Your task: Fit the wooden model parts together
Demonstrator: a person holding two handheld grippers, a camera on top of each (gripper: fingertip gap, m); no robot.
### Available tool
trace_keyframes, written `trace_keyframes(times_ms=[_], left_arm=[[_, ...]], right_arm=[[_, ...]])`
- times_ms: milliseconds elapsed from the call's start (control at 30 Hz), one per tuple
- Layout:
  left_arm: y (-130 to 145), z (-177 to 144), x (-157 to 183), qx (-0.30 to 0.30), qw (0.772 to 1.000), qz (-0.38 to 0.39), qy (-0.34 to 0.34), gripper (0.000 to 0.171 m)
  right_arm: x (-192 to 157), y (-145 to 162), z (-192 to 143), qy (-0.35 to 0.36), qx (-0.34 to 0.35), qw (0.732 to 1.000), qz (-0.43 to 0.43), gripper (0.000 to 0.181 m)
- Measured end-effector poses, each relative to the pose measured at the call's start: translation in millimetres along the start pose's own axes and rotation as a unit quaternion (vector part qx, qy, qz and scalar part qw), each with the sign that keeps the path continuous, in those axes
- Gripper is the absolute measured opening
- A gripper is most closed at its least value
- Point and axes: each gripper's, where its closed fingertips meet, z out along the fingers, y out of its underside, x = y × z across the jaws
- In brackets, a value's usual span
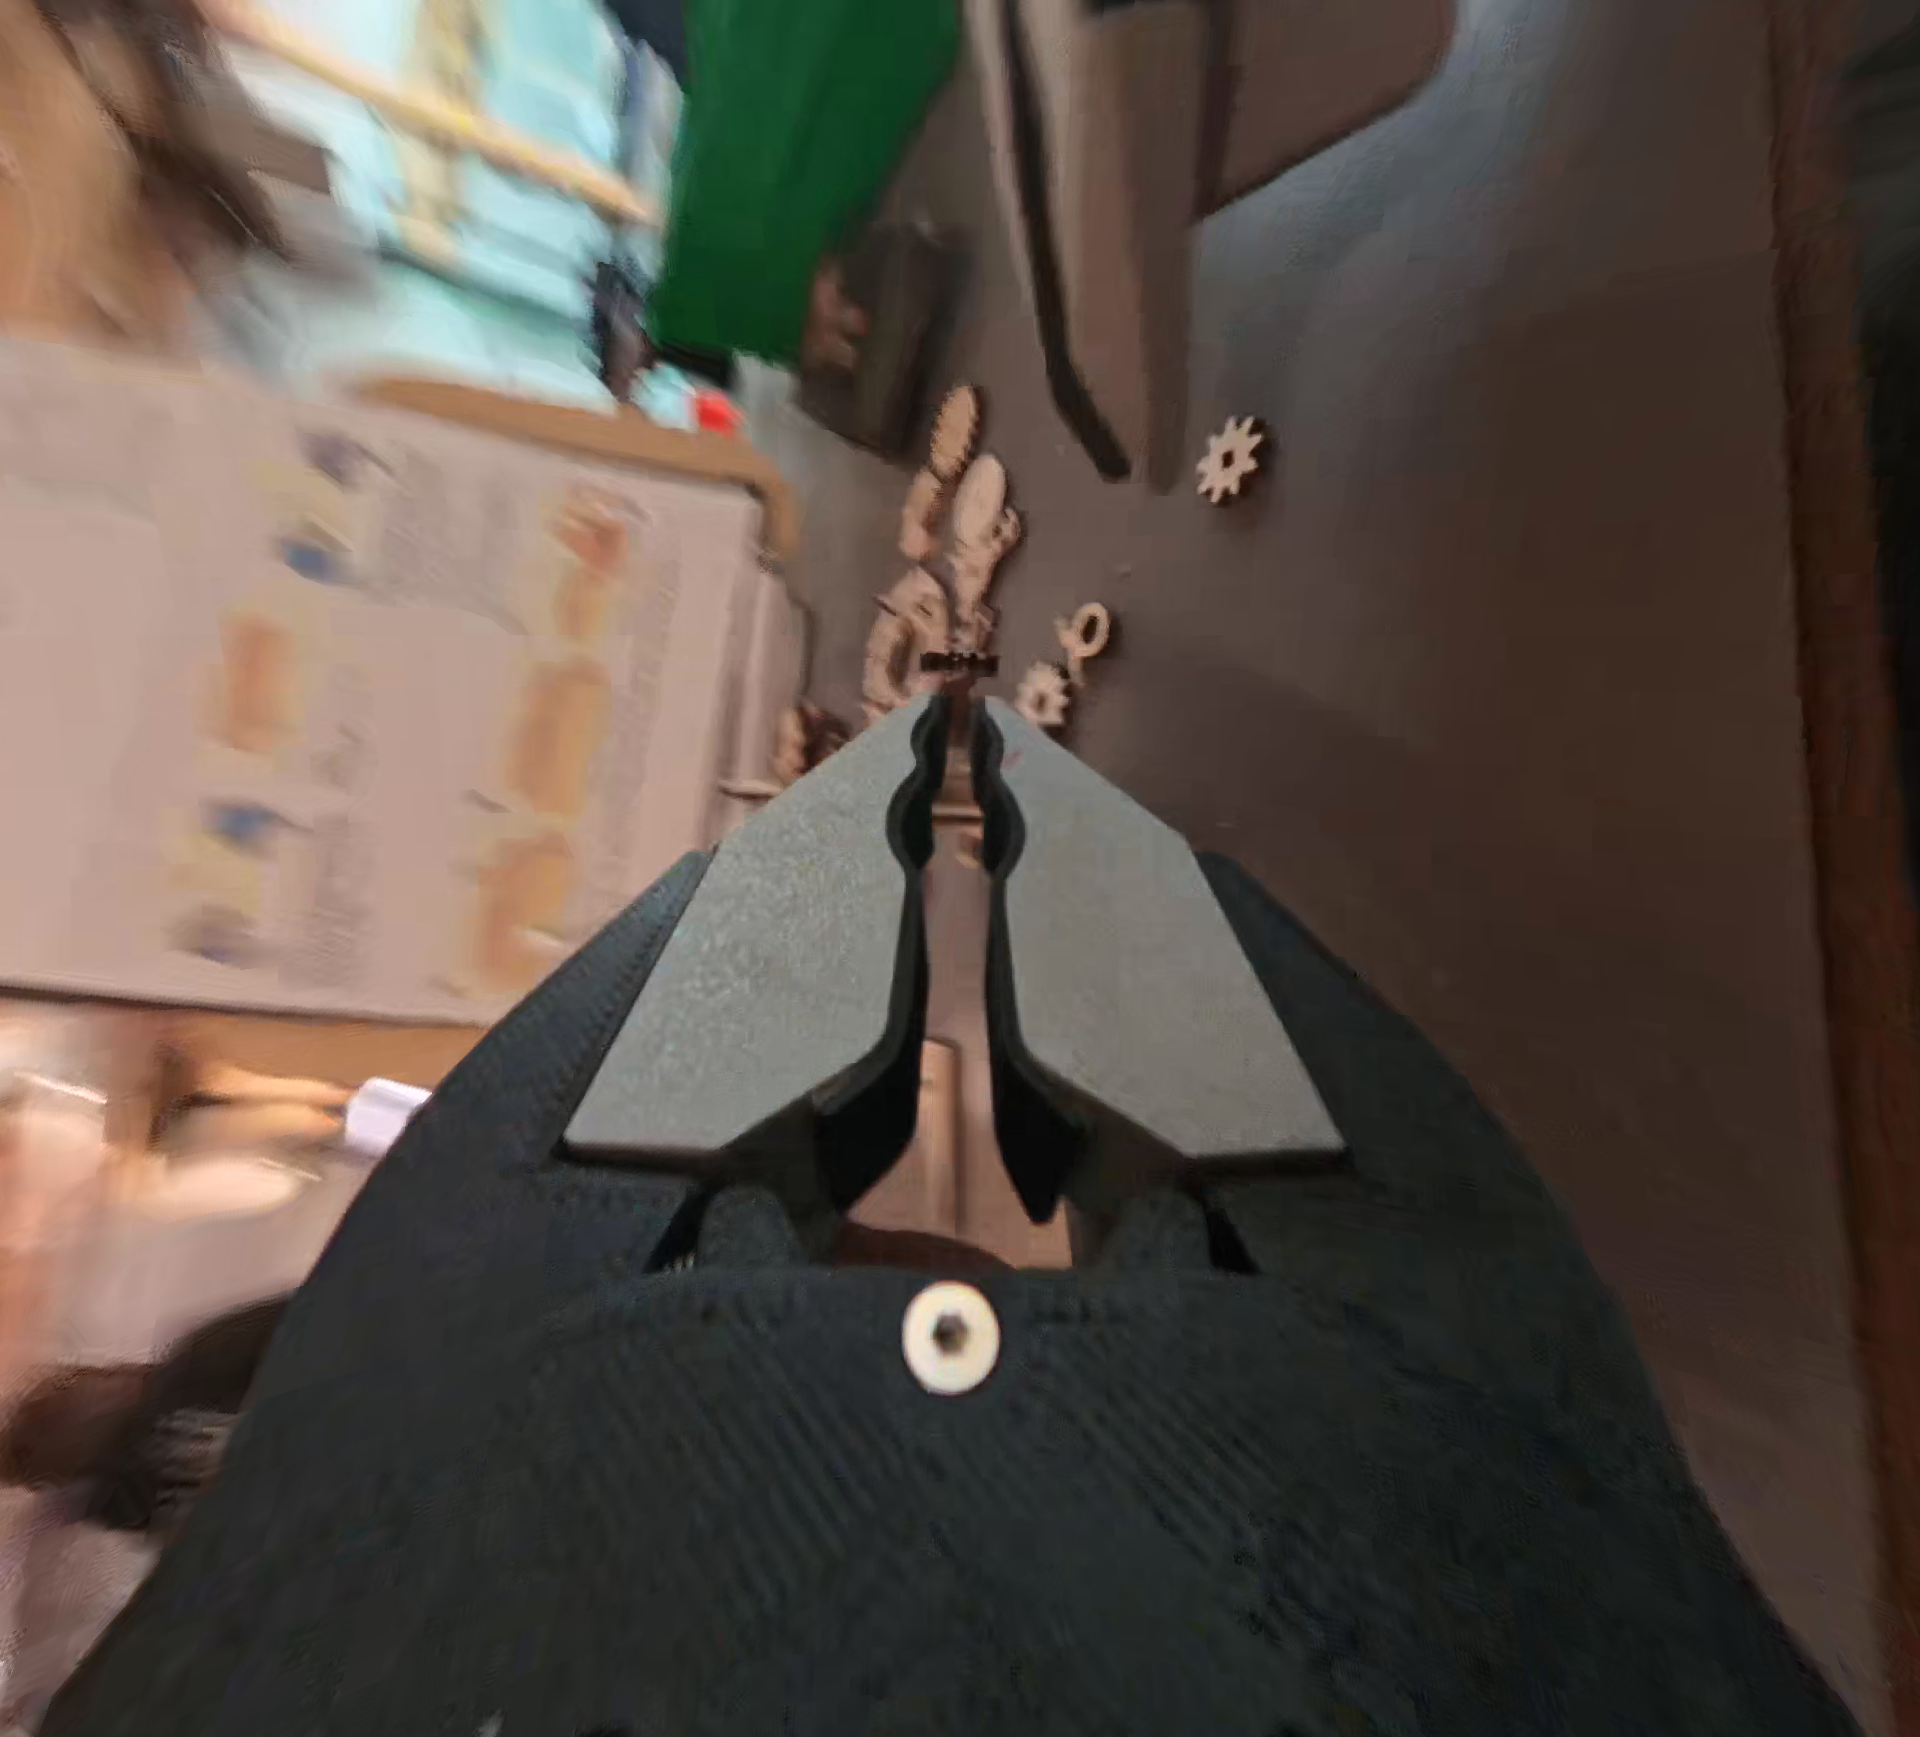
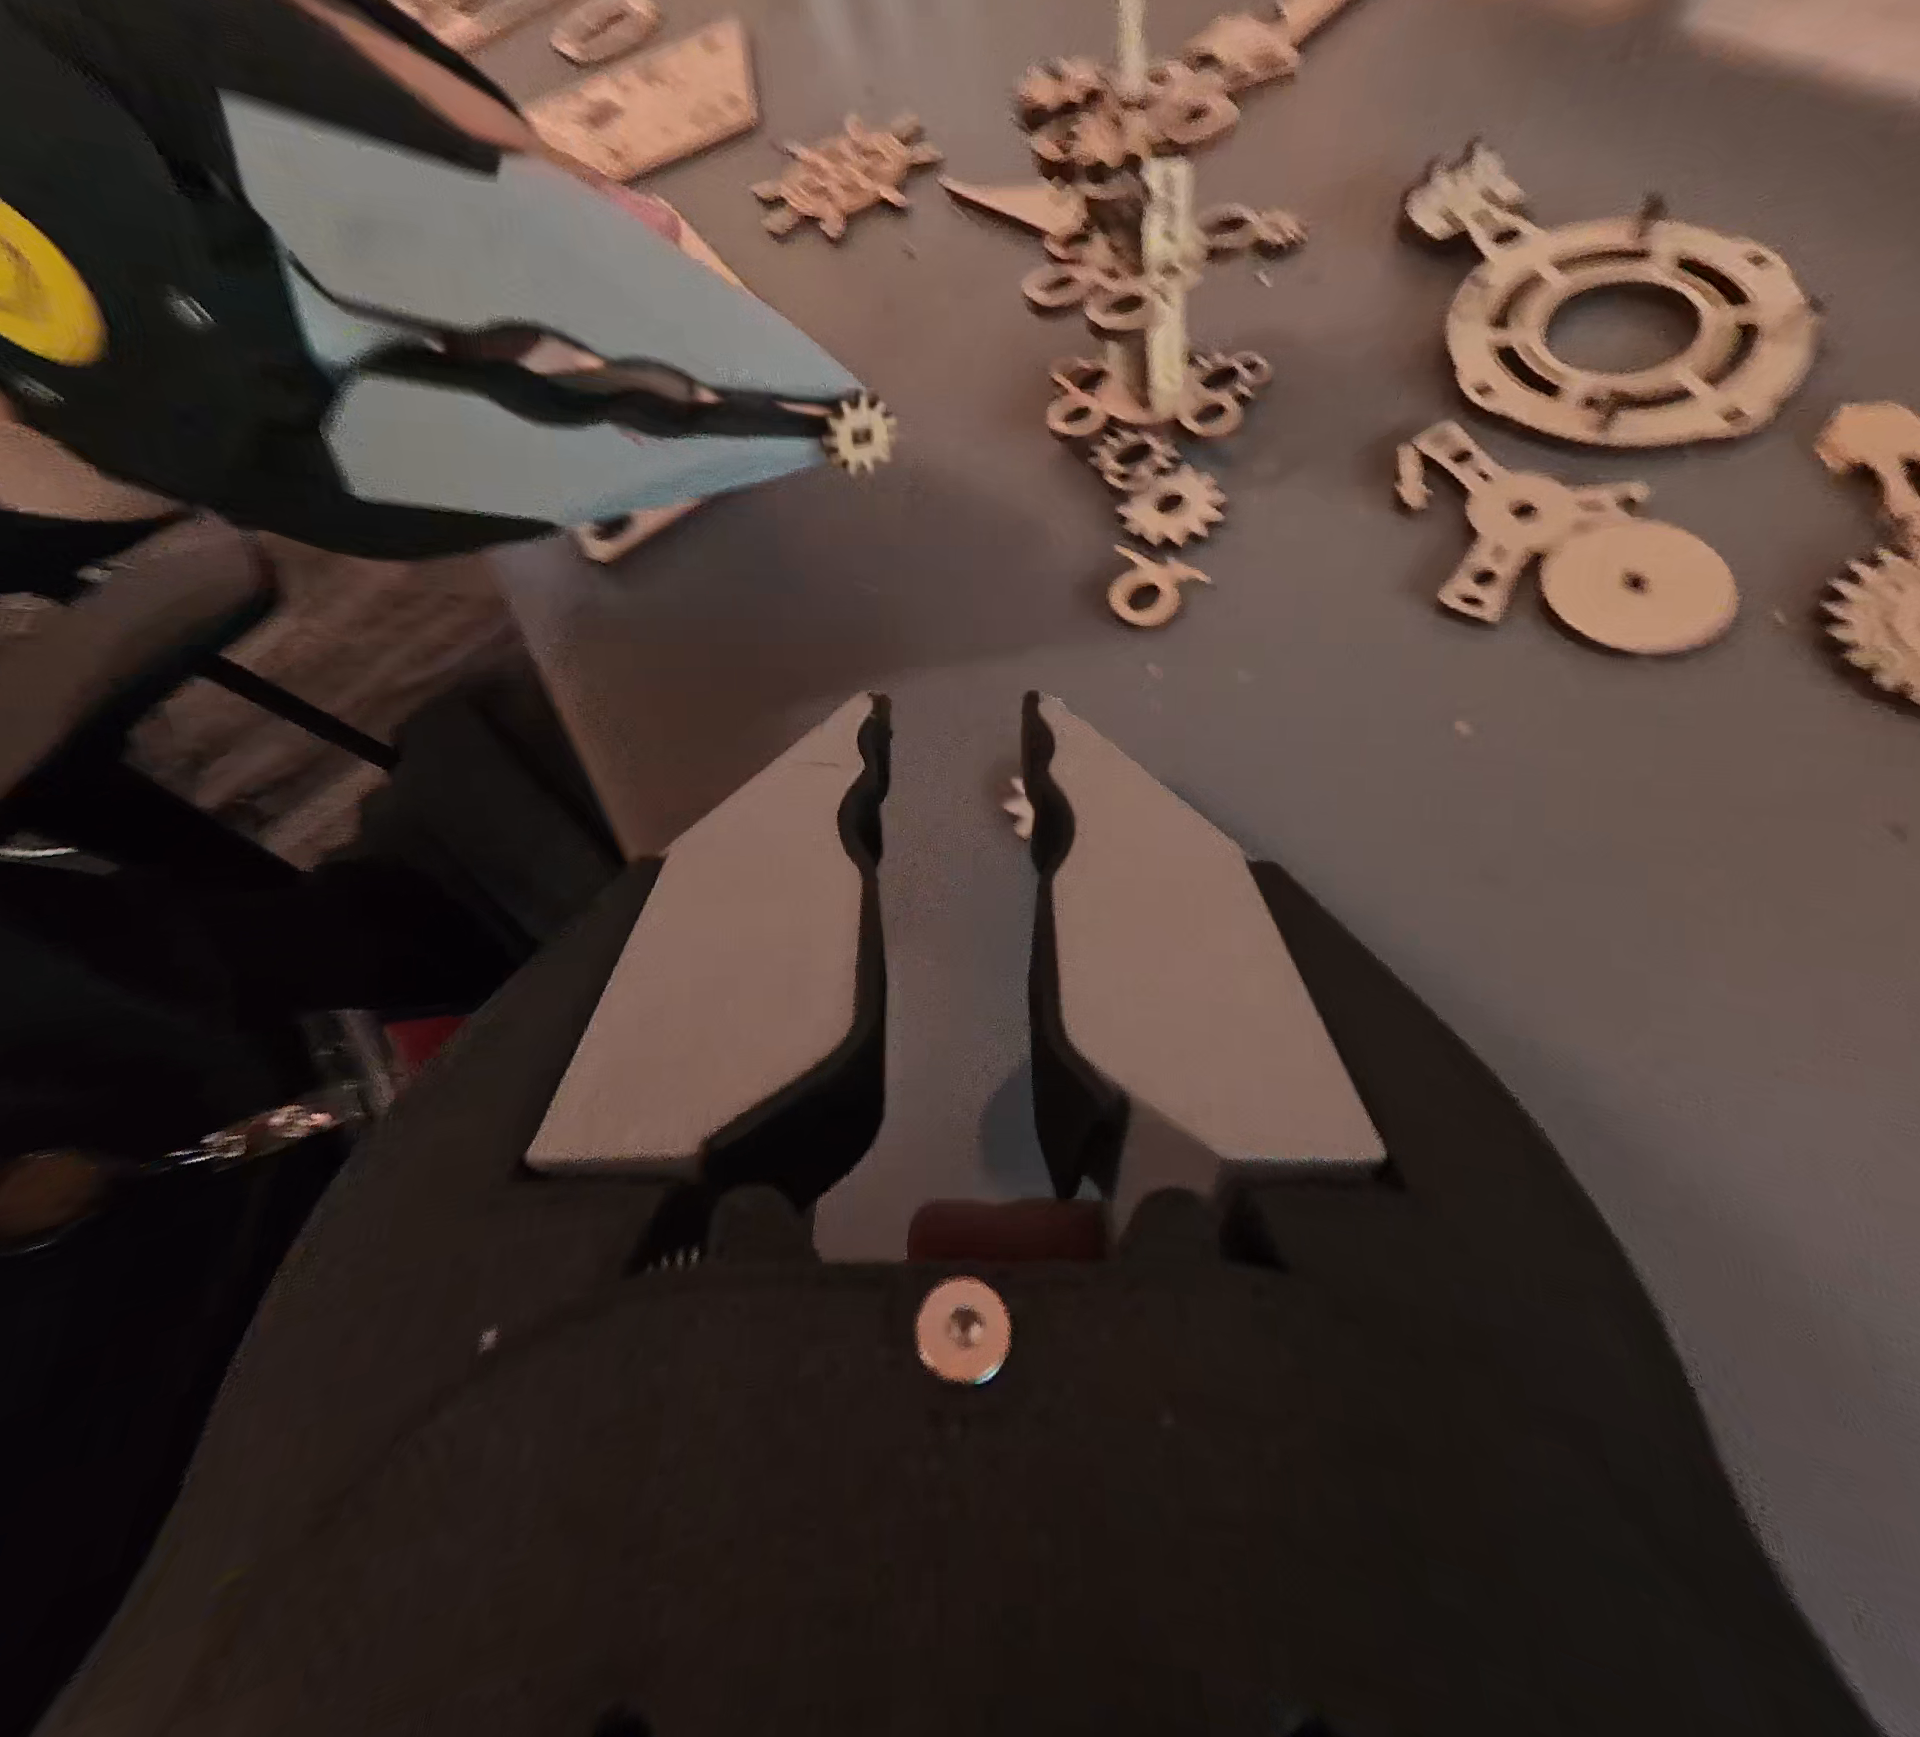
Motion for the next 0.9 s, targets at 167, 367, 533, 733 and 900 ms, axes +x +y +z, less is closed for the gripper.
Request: trace_keyframes(times_ms=[167,367,533,733,900], left_arm=[[-25.2,-24.1,-6.0,0.069,0.952,0.272,-0.125,0.001],[-33.6,-33.7,-6.7,0.092,0.933,0.305,-0.167,0.001],[-36.9,-31.3,-3.3,0.094,0.934,0.302,-0.166,0.001],[-39.6,-30.3,-3.4,0.099,0.932,0.305,-0.169,0.001],[-41.7,-30.8,-3.2,0.106,0.930,0.308,-0.171,0.001]], right_arm=[[-52.3,-17.7,1.3,-0.163,0.038,0.985,0.031,0.023],[-62.2,-31.9,-6.9,-0.189,0.080,0.978,0.039,0.020],[-62.8,-32.1,-3.9,-0.176,0.082,0.981,0.027,0.017],[-59.1,-32.9,-6.1,-0.175,0.094,0.979,0.037,0.011],[-56.5,-35.5,-7.8,-0.171,0.105,0.979,0.041,0.026]])
